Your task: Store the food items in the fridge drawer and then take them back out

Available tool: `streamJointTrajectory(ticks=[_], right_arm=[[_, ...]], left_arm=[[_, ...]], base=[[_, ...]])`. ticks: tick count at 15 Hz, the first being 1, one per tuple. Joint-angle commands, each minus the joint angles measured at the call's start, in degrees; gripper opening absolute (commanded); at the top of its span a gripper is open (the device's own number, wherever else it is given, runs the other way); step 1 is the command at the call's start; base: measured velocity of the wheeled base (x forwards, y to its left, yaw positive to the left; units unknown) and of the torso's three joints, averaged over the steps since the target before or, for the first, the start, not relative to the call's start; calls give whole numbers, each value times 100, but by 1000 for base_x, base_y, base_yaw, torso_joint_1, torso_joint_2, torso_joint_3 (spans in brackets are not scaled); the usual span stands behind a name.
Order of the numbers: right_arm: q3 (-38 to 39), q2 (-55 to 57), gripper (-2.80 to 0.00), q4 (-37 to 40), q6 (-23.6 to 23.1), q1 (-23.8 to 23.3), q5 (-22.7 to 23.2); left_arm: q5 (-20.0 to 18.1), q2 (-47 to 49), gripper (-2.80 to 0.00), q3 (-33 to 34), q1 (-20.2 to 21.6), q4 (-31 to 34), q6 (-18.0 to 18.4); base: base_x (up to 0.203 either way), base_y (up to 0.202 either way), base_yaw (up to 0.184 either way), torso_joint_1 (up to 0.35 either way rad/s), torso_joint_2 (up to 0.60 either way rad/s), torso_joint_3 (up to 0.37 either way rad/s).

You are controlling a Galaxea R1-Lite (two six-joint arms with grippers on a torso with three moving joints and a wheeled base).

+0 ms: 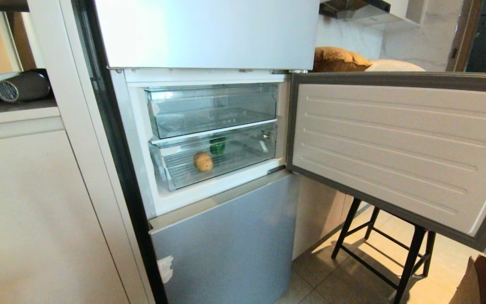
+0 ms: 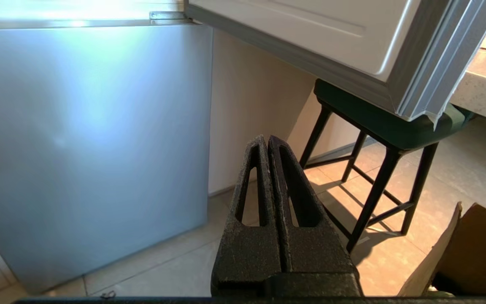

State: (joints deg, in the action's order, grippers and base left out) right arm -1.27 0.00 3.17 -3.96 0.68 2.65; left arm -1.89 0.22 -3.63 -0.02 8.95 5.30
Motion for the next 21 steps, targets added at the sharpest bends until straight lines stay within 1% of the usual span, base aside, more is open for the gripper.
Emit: streamJointTrajectory(ticks=[1,3,5,8,18,20,21], right_arm=[[4,0,-280,6,1,2,-1],[4,5,-280,7,89,2,-7],[12,6,-280,-9,333,2,-87],[13,9,-280,-9,379,2,-124],[18,7,-280,-9,379,2,-146],[24,8,-280,-18,280,2,-134],[21,3,-280,-18,116,2,-133]], left_arm=[[24,-22,-280,-3,3,38,-297],[48,-23,-280,3,2,37,-345],[48,-30,-280,3,2,37,-354],[52,-27,-280,3,2,37,-363],[57,-28,-280,3,5,37,-371],[57,-31,-280,3,2,37,-371],[57,-31,-280,3,2,37,-371]], base=[[0,0,0,0,0,0],[0,0,0,0,0,0],[0,0,0,0,0,0],[0,0,0,0,0,0],[0,0,0,0,0,0],[0,0,0,0,0,0],[0,0,0,0,0,0]])
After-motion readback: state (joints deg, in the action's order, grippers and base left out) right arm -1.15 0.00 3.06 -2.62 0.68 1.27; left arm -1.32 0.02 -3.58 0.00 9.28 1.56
